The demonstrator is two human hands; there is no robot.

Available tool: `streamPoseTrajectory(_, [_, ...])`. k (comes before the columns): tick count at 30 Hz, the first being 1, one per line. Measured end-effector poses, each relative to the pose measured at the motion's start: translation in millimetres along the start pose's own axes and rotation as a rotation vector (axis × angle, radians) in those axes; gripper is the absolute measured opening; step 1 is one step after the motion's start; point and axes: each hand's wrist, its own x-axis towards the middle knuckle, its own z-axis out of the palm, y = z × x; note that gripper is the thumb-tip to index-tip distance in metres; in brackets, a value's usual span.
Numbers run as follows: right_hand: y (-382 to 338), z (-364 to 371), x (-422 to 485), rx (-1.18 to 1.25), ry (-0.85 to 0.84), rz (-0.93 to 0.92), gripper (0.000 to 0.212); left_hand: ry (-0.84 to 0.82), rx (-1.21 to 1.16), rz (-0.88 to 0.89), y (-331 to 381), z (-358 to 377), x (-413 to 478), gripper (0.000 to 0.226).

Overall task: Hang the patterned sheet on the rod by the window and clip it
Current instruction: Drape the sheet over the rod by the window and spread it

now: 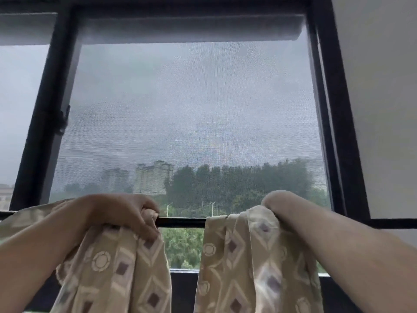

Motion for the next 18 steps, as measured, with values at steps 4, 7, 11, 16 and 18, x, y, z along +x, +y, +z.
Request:
streamPoseTrajectory(4, [6.2,5.2,6.4,0.620,-0.214,-0.251,0.031,0.018,-0.063,-0.017,-9.0,4.3,12.3,0.034])
streamPoseTrajectory(7, [25.4,0.4,13.8,0.872,-0.514,-0.471,0.065,0.003,-0.096,-0.010,-9.3,5.2,19.9,0.041])
streamPoseTrajectory(11, [47.4,1.3,12.2,0.843,-0.609,-0.752,0.087,-0.004,-0.112,0.005,-7.6,7.0,25.5,0.052])
streamPoseTrajectory(16, [31.8,4.9,-6.5,0.705,-0.442,-0.732,0.040,-0.006,-0.124,-0.004,-9.3,7.4,22.4,0.050])
streamPoseTrajectory(18, [24.5,9.6,-7.1,0.706,-0.261,-0.748,0.015,-0.043,-0.147,-0.022,-8.1,2.7,15.6,0.052])
